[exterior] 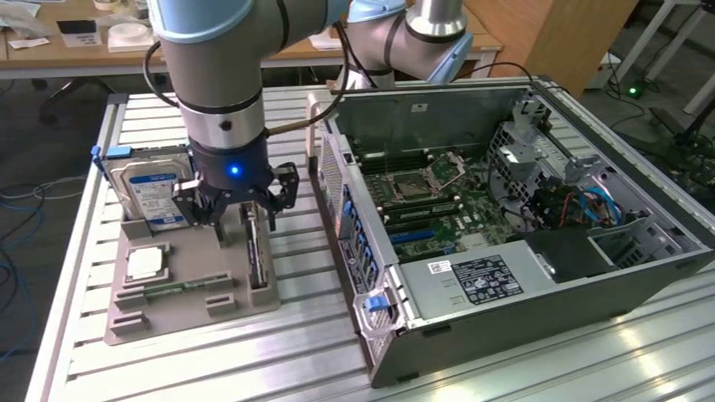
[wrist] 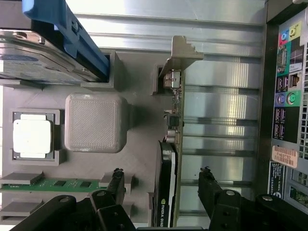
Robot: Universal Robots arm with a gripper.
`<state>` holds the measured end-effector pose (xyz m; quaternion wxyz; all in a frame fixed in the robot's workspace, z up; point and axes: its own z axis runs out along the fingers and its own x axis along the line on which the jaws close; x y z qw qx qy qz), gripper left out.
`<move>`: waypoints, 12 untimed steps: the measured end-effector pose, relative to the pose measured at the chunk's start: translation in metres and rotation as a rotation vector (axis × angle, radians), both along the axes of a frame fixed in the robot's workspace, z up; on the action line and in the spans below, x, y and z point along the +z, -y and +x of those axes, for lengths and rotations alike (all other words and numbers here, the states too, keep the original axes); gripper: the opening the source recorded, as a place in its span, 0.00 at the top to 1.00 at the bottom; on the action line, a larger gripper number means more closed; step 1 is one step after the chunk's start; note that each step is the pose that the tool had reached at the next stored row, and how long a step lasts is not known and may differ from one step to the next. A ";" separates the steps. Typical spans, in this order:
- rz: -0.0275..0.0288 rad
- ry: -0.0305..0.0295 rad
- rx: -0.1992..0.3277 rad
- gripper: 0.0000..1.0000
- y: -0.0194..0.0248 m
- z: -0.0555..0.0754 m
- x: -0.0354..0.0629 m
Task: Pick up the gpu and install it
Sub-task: 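Pick up the gpu and move the gpu toward the slot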
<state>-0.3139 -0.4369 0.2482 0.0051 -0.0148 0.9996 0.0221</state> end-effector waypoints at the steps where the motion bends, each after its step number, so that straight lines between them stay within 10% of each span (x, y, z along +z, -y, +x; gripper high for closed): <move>1: -0.0001 -0.0001 0.000 0.28 0.0000 0.000 -0.0009; 12: -0.0001 -0.0002 0.000 0.28 0.0000 0.002 -0.0092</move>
